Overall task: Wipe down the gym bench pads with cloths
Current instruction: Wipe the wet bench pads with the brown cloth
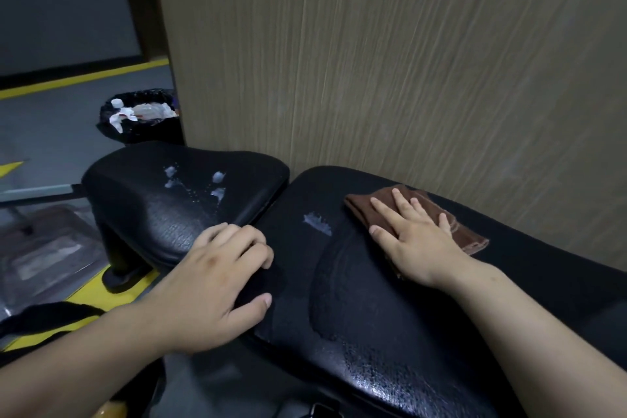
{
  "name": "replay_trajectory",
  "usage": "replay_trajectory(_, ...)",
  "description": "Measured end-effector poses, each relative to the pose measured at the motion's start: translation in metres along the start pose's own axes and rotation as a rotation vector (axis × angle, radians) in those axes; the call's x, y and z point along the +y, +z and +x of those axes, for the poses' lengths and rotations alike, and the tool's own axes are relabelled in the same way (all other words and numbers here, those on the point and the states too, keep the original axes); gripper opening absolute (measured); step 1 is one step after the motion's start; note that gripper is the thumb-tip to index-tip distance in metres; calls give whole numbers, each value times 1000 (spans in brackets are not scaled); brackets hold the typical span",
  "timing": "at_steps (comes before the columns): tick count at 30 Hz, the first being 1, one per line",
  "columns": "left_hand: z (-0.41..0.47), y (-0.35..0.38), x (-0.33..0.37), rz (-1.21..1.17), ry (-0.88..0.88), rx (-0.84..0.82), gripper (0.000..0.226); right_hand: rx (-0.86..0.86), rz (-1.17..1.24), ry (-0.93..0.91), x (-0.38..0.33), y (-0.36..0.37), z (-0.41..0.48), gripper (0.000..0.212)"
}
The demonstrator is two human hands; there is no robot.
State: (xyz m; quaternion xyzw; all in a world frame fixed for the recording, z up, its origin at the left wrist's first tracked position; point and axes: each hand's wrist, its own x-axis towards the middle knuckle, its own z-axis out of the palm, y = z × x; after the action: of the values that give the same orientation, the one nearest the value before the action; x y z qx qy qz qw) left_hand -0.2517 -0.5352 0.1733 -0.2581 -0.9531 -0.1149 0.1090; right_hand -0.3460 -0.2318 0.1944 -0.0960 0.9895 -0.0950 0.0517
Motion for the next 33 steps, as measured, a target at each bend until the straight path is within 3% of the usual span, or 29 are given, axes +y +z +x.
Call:
replay_trajectory(3, -4, -7, -1, 50, -24, -19, 31, -24, -8, -53, -8, 2, -20, 58)
replay_trajectory(8, -8, -12, -7, 162, -232, -162, 75, -83, -27, -186, -33, 7, -75, 59)
replay_trajectory(12, -9, -7, -7, 182, -295, -234, 87, -142, -32, -251, -60, 10, -110, 61)
replay_trajectory(22, -11, -4, -11, 86, -333, -354, 81, -152, -31, -311, -78, 11, -82, 59)
replay_trajectory(33, -9, -5, -11, 43, -342, -403, 75, -39, -30, 46, -33, -3, 85, 57)
